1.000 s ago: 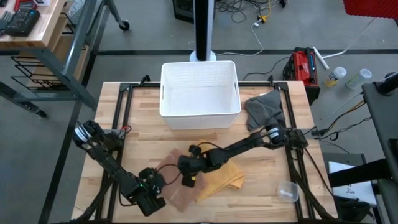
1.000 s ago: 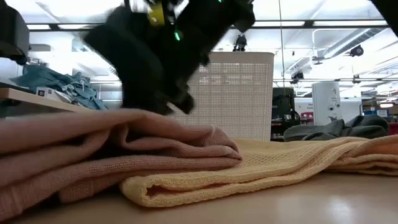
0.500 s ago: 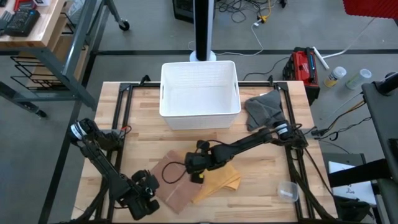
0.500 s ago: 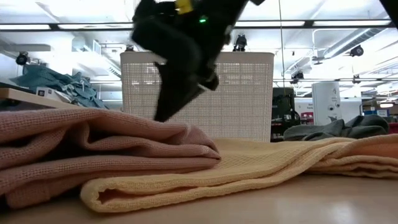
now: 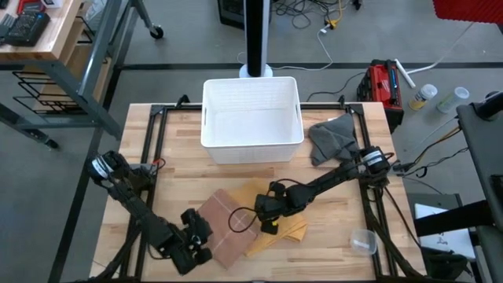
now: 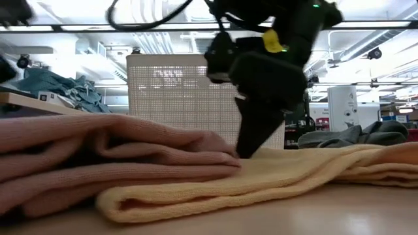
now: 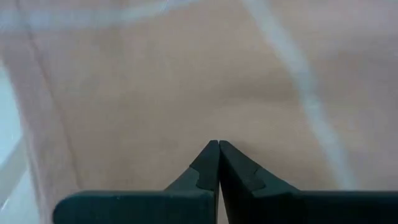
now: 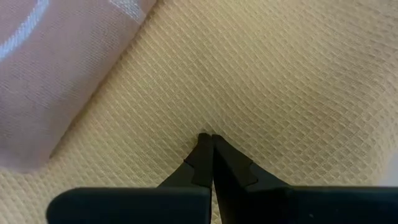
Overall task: Fold towel
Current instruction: Fold the brown squared towel
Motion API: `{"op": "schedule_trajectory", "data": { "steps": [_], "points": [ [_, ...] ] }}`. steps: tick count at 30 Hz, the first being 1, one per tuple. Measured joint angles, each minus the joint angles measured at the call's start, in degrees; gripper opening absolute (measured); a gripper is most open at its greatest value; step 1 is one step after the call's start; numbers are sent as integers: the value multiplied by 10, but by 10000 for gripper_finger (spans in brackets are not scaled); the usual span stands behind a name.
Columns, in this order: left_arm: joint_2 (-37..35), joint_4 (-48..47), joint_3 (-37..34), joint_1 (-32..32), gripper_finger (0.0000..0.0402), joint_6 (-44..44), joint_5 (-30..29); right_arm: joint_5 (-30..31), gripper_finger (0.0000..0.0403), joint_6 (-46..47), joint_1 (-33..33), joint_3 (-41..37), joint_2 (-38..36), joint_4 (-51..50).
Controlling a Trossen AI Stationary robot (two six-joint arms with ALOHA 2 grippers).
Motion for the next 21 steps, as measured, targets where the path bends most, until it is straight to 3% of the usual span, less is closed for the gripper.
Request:
{"op": "schedule_trajectory", "data": {
  "steps": [10, 12, 18, 21],
  "points": [
    [-16, -2, -33, 61, 0, -48, 157, 4, 0, 17, 7, -35, -37, -34],
    [-19, -4, -38, 62, 0, -49, 163, 7, 0, 26, 7, -36, -45, -58],
    [-49, -155, -44, 55, 0, -61, 206, 31, 0, 52, 8, -47, -62, -159],
    [-81, -183, -45, 47, 0, -34, 201, 59, 0, 73, 10, -53, -65, -192]
  ]
}}
